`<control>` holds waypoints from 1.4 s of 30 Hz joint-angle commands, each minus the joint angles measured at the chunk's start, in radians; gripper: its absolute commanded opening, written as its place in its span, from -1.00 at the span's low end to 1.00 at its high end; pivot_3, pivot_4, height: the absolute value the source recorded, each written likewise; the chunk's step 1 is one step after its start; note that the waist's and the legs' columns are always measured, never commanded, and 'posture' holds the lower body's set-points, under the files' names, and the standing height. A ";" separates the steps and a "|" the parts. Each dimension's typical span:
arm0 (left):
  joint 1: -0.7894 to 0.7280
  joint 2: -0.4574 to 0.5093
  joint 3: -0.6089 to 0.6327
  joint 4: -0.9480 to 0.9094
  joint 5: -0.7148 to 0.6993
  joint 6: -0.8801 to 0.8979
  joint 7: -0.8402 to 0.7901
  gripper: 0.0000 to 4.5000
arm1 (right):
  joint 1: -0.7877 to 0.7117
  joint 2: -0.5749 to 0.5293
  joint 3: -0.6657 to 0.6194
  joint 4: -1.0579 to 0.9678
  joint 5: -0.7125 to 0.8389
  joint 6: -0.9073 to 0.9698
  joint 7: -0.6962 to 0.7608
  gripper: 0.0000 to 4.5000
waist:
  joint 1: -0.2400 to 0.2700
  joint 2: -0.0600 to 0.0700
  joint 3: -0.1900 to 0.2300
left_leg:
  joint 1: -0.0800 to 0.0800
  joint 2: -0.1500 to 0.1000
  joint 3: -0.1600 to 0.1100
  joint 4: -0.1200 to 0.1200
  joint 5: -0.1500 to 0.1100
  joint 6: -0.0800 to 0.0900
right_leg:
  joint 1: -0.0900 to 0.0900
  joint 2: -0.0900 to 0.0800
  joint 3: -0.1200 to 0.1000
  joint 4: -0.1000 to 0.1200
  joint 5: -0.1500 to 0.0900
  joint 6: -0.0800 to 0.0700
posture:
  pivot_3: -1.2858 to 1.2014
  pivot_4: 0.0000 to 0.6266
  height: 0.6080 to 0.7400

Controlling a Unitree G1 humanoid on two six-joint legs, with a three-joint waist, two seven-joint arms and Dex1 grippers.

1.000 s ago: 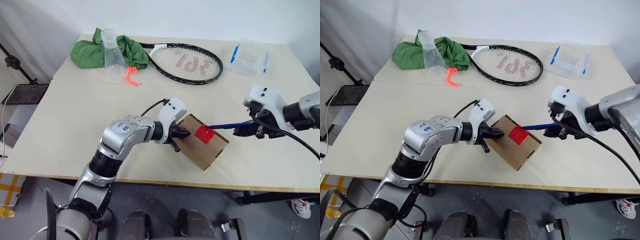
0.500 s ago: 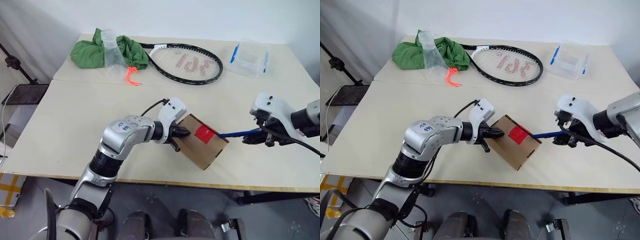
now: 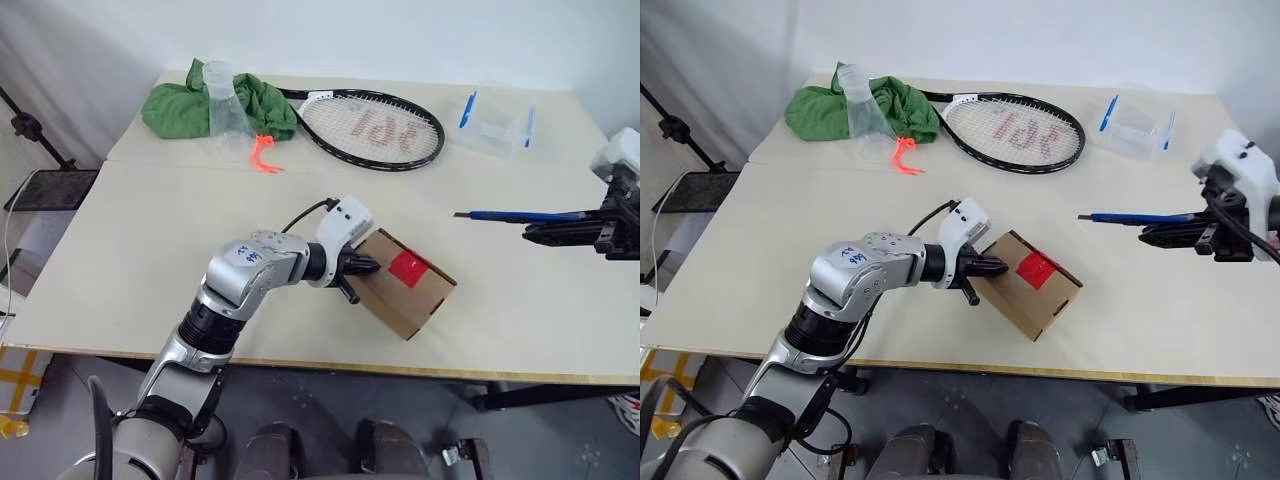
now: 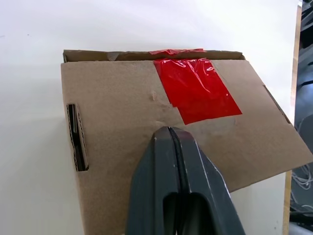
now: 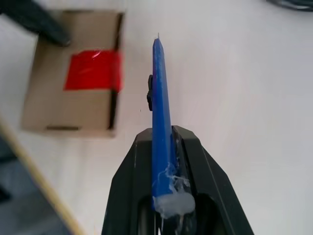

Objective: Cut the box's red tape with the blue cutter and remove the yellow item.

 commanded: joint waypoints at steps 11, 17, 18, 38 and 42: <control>-0.004 0.011 0.091 0.010 -0.014 -0.159 -0.067 -1.00 | 0.236 0.457 -0.264 0.287 -0.047 -0.376 -0.345 -0.94 | -0.001 0.017 0.006 | -0.002 -0.001 0.001 -0.002 0.000 0.000 | -0.002 0.001 0.000 0.000 0.000 0.001 | 0.03 -0.52 1.00; 0.003 0.113 0.243 -0.121 -0.160 -0.045 -0.154 -1.00 | 0.299 0.452 -0.309 0.227 -0.004 -0.363 -0.341 -0.10 | -0.003 0.017 0.007 | -0.001 -0.001 0.002 -0.005 0.000 0.001 | -0.004 0.001 0.001 -0.001 0.000 0.001 | 0.03 -0.52 1.00; 0.021 0.148 0.242 -0.149 -0.181 -0.008 -0.171 -1.00 | 0.306 0.435 -0.309 0.214 -0.012 -0.368 -0.343 0.06 | -0.003 0.017 0.007 | -0.001 -0.001 0.003 -0.005 0.000 0.001 | -0.004 0.001 0.001 0.000 0.000 0.001 | 0.03 -0.52 1.00; 0.237 0.158 0.035 -0.254 -0.167 0.012 -0.097 -1.00 | -0.303 0.456 0.409 0.403 -0.370 -0.396 -0.206 -0.04 | 0.002 0.015 0.009 | -0.010 -0.002 0.002 -0.007 0.002 -0.001 | -0.015 0.002 0.002 0.001 0.000 0.000 | 0.03 -0.52 1.00; 0.259 0.126 0.033 -0.226 -0.118 -0.035 -0.046 -1.00 | -0.337 0.482 0.448 0.416 -0.388 -0.411 -0.142 -0.66 | 0.000 0.015 0.009 | -0.018 -0.005 0.002 -0.007 0.002 0.000 | -0.020 0.002 -0.001 0.000 0.000 0.001 | 0.03 -0.52 1.00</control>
